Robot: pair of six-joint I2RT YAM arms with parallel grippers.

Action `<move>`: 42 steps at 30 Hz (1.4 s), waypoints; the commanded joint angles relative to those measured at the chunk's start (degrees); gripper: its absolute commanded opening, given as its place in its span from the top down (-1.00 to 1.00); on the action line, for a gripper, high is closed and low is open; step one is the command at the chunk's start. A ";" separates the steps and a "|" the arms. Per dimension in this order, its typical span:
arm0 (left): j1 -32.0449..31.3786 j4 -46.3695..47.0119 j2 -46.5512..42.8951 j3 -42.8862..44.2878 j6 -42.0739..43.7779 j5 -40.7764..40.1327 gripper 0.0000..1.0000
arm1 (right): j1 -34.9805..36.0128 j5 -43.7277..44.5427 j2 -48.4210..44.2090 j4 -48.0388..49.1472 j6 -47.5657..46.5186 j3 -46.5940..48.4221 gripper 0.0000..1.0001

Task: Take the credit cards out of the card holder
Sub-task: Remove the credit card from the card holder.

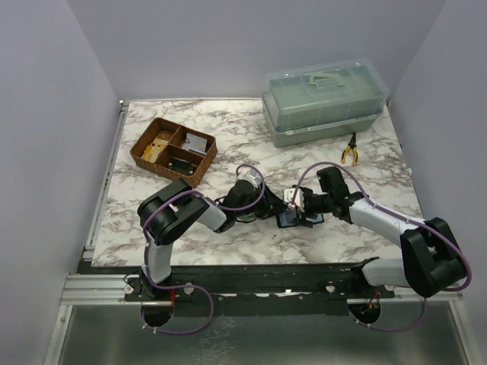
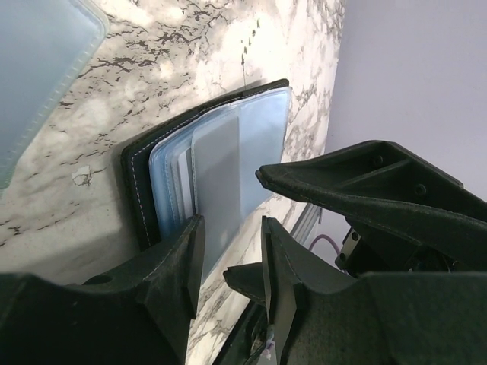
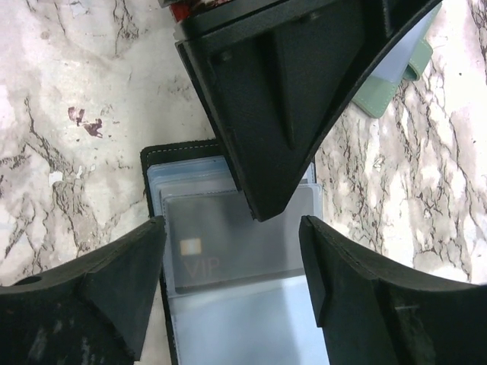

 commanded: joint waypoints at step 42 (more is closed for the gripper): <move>-0.14 -10.96 0.01 2.08 0.96 -3.96 0.15 | 0.23 5.61 0.91 3.09 3.02 0.95 -0.14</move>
